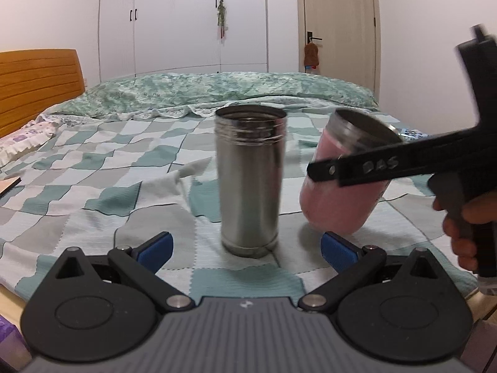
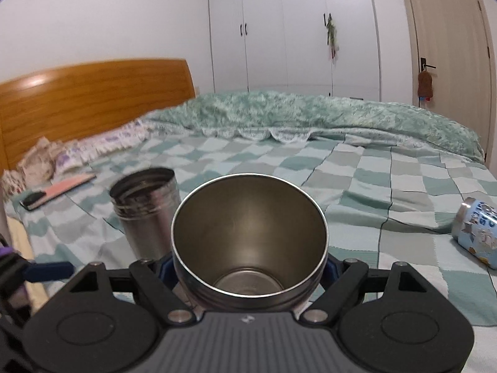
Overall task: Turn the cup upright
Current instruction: 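Lower the pink tumbler upright onto the blanket and open the right tool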
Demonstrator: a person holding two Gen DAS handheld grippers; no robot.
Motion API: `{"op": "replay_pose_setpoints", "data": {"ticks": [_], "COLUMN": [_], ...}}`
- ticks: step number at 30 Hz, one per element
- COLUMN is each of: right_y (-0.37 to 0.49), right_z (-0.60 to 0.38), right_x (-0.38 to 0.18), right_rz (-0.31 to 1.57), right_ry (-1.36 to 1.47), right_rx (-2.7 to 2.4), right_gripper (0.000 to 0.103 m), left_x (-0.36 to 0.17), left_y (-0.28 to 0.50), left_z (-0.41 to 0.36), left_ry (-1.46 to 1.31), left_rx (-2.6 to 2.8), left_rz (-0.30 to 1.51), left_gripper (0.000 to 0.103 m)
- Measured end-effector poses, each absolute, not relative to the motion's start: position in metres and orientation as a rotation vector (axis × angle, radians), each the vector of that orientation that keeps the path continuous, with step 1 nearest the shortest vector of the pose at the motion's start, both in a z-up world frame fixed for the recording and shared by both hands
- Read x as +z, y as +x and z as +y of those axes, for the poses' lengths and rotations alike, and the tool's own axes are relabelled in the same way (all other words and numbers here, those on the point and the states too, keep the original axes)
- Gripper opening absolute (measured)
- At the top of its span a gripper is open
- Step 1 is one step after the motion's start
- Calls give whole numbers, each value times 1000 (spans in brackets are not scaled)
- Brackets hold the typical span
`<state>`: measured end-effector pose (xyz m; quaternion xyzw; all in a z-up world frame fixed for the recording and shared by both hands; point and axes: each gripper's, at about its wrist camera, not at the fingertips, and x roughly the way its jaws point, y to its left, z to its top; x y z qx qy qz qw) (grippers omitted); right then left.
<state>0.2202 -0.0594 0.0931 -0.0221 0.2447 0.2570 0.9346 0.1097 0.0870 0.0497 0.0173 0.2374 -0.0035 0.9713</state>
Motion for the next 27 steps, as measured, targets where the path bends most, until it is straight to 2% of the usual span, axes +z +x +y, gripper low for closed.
{"op": "replay_pose_setpoints", "data": {"ticks": [3,11,13,14,18,27], "right_y": [236,232,227,221,186,89], "right_z": [-41,-34,-42,-48,-78,-145], "right_x": [75,71,75,78,91,103], "right_rz": [585,576,565,549,454,236], "right_ry": [-98,-136,-107,-94,-42,0], "right_rx": [498,495,492,495,512,458], "right_gripper": [83,83,92,98,103,103], "left_x": [48,51,55,56,65,69], "left_y": [111,107,101,98,81,32], "left_z": [92,95,93,92,83,51], "left_ry": [28,35,38,39,55,40], "left_rx": [-1,6,8,6,3,-69], "left_rz": [484,472,461,454,428,311], "left_gripper": [103,103,103,103,103,103]}}
